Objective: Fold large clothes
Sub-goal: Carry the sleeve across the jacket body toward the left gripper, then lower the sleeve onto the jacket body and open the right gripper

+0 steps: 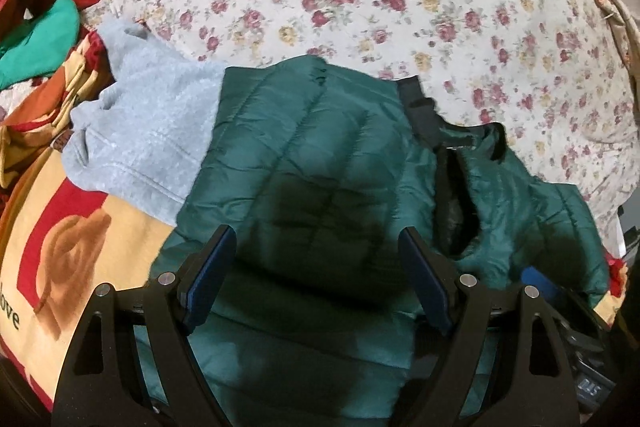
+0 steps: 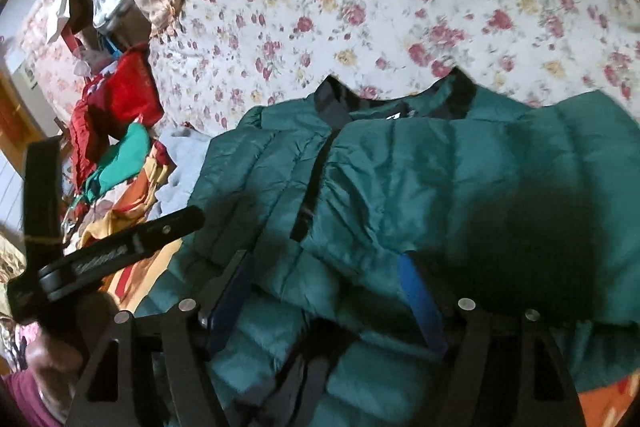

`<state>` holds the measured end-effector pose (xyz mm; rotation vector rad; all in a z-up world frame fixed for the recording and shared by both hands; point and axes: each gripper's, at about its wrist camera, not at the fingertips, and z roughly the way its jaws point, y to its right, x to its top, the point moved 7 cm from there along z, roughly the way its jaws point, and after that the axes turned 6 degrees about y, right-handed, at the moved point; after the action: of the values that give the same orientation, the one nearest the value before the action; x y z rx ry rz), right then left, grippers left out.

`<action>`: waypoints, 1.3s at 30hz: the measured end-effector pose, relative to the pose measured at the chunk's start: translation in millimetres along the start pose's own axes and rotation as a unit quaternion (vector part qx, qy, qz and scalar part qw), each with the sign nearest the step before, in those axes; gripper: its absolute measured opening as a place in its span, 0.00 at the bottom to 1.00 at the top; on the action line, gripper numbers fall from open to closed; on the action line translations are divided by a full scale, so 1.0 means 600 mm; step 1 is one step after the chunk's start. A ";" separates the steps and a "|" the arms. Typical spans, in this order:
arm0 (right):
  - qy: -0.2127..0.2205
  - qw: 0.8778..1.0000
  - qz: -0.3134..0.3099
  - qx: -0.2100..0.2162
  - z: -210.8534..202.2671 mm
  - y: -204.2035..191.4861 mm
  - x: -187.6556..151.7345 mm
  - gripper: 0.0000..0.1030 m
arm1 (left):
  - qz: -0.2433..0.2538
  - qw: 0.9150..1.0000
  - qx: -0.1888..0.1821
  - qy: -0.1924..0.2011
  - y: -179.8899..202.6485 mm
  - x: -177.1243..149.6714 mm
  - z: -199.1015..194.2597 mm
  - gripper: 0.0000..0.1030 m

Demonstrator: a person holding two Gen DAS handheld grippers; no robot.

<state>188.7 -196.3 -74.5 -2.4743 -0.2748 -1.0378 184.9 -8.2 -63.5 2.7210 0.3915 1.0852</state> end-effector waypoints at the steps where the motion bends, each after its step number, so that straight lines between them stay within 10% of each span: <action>1: 0.003 1.000 -0.002 -0.002 -0.016 0.004 0.000 0.71 | 0.000 1.000 -0.007 0.001 0.008 0.001 -0.004 0.81; 25: 0.086 0.989 0.068 -0.095 -0.238 0.191 -0.006 0.71 | 0.103 0.994 -0.013 -0.046 0.183 -0.051 0.108 0.79; 30: 0.094 0.985 0.091 -0.112 -0.248 0.225 -0.008 0.71 | 0.102 0.993 -0.026 -0.049 0.191 -0.041 0.114 0.24; 39: 0.092 0.978 0.145 -0.115 -0.233 0.259 -0.007 0.71 | 0.112 0.993 -0.018 0.017 0.155 0.019 0.047 0.16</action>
<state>151.2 -398.8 -40.4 -2.4935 0.2710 -1.2137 229.0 -94.6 -51.6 2.7674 0.0701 1.1813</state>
